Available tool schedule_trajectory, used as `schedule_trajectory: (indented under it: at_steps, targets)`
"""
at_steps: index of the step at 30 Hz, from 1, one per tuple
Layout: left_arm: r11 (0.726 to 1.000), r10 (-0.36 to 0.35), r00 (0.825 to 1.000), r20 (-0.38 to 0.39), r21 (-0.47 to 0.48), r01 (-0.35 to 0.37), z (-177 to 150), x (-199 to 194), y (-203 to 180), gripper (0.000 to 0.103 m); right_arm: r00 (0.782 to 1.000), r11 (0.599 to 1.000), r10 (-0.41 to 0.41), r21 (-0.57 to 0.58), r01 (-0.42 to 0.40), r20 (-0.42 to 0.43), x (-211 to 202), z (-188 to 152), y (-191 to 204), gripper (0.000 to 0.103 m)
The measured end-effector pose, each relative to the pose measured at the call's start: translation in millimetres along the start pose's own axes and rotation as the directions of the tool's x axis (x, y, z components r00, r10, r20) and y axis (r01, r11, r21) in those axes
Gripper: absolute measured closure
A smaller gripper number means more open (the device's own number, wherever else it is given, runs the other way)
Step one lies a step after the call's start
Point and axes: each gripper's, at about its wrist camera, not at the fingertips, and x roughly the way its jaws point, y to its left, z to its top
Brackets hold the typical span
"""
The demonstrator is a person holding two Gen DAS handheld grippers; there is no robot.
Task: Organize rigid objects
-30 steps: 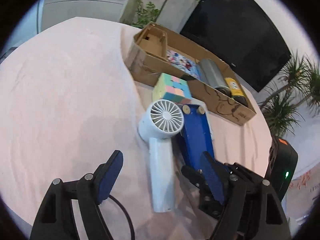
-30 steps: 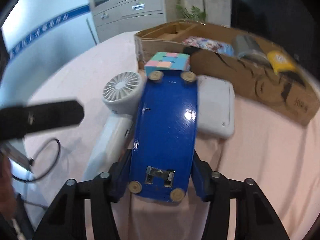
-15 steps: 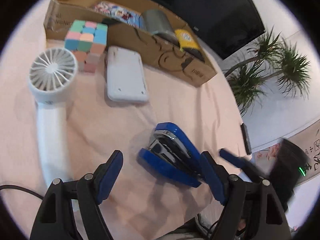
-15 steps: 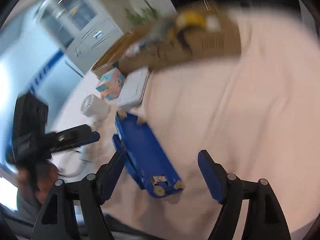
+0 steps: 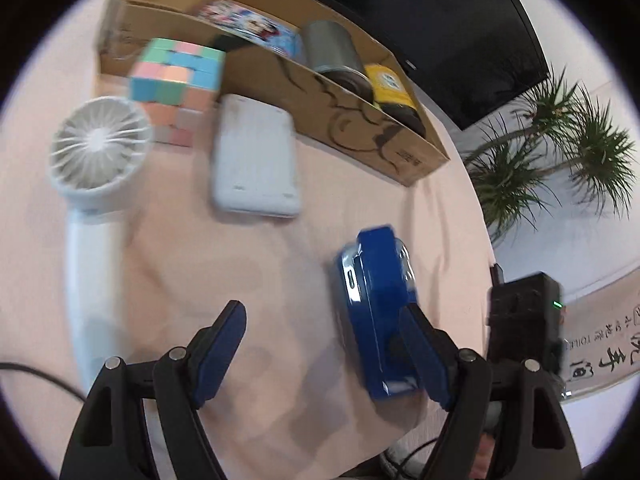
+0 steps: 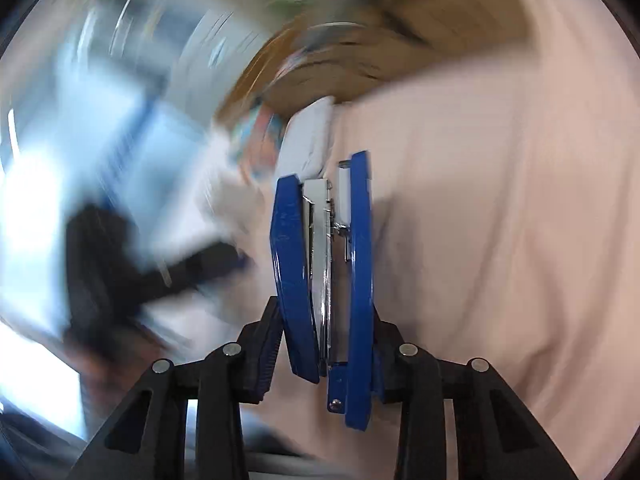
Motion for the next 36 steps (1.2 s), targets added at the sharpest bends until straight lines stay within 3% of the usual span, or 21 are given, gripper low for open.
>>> schedule_trajectory:
  at_steps: [3, 5, 7, 8, 10, 11, 12, 14, 15, 17, 19, 21, 24, 25, 26, 27, 31, 36]
  targets:
    - [0.999, -0.002, 1.000, -0.019, 0.040, 0.003, 5.0, 12.4, -14.8, 0.024, 0.975, 0.980, -0.191, -0.041, 0.197, 0.114, -26.5, -4.5, 2.4, 0.037]
    - [0.999, -0.012, 0.999, -0.040, 0.043, 0.014, 7.5, 21.2, -19.6, 0.024, 0.908, 0.909, -0.351, -0.150, 0.389, 0.229, -40.9, -12.1, 24.2, 0.018]
    - [0.999, -0.023, 0.998, -0.053, 0.039, 0.025, 9.3, 28.0, -22.0, 0.024, 0.877, 0.844, -0.404, -0.263, 0.467, 0.262, -35.3, -22.1, 46.1, 0.016]
    - [0.999, -0.033, 0.998, -0.059, 0.038, 0.035, 9.9, 31.3, -23.1, 0.024, 0.859, 0.801, -0.432, -0.321, 0.506, 0.275, -26.8, -24.6, 56.6, 0.018]
    - [0.998, -0.047, 0.996, -0.075, 0.038, 0.050, 10.5, 36.8, -24.6, 0.024, 0.810, 0.704, -0.500, -0.399, 0.587, 0.307, -2.4, -35.3, 72.9, 0.036]
    - [0.998, -0.051, 0.996, -0.076, 0.035, 0.054, 10.4, 38.4, -24.8, 0.024, 0.810, 0.694, -0.514, -0.417, 0.587, 0.283, 3.6, -31.5, 73.4, 0.055]
    - [0.998, -0.056, 0.996, -0.076, 0.032, 0.059, 10.8, 38.1, -24.1, 0.024, 0.823, 0.707, -0.512, -0.424, 0.566, 0.245, 14.8, -32.9, 73.8, 0.076]
    - [0.998, -0.055, 0.996, -0.073, 0.032, 0.058, 10.5, 35.7, -21.9, 0.024, 0.802, 0.701, -0.542, -0.390, 0.597, 0.252, 26.2, -30.0, 71.5, 0.076]
    - [0.998, -0.053, 0.996, -0.072, 0.037, 0.055, 10.1, 34.1, -19.9, 0.024, 0.815, 0.724, -0.526, -0.374, 0.579, 0.243, 27.8, -29.0, 72.0, 0.077]
    - [0.998, -0.052, 0.995, -0.087, 0.029, 0.055, 10.4, 34.3, -15.5, 0.026, 0.884, 0.833, -0.436, -0.296, 0.467, 0.168, 16.1, -15.4, 59.3, 0.077]
    - [0.996, -0.087, 0.991, -0.098, 0.015, 0.089, 10.7, 32.4, -12.5, 0.032, 0.963, 0.951, -0.263, -0.152, 0.270, 0.067, 12.3, -3.4, 44.8, 0.078]
    - [0.993, -0.117, 0.988, -0.100, 0.023, 0.120, 11.5, 26.3, -10.5, 0.051, 0.987, 0.985, -0.157, -0.074, 0.159, 0.029, 13.5, -2.1, 36.8, 0.078]
    - [0.992, -0.121, 0.990, -0.072, 0.026, 0.123, 13.6, 9.1, -5.7, 0.058, 0.999, 0.999, -0.051, 0.000, 0.051, -0.011, 31.6, -1.1, 38.6, 0.078]
    - [0.993, -0.110, 0.993, -0.050, 0.037, 0.111, 15.6, 0.2, -7.5, 0.065, 0.999, 0.999, -0.034, 0.007, 0.035, -0.020, 38.0, 0.6, 42.1, 0.078]
    - [0.994, -0.095, 0.995, -0.042, 0.043, 0.097, 17.5, -5.1, -8.3, 0.082, 0.999, 0.999, -0.035, -0.008, 0.035, -0.025, 42.6, 1.3, 50.6, 0.078]
    - [0.996, -0.072, 0.997, -0.016, 0.048, 0.073, 24.1, -16.6, -7.9, 0.085, 0.999, 0.999, -0.037, -0.037, 0.036, -0.015, 47.2, 3.1, 63.0, 0.079]
    - [0.996, -0.070, 0.993, 0.094, 0.068, 0.064, 60.4, -58.6, -8.1, 0.086, 0.999, 0.986, -0.006, -0.164, 0.012, 0.039, 66.6, 26.9, 119.1, 0.079]
    - [0.991, -0.066, 0.981, 0.181, 0.126, 0.043, 141.3, -93.6, -5.2, 0.085, 0.994, 0.954, 0.008, -0.297, 0.025, 0.110, 86.5, 80.1, 190.0, 0.079]
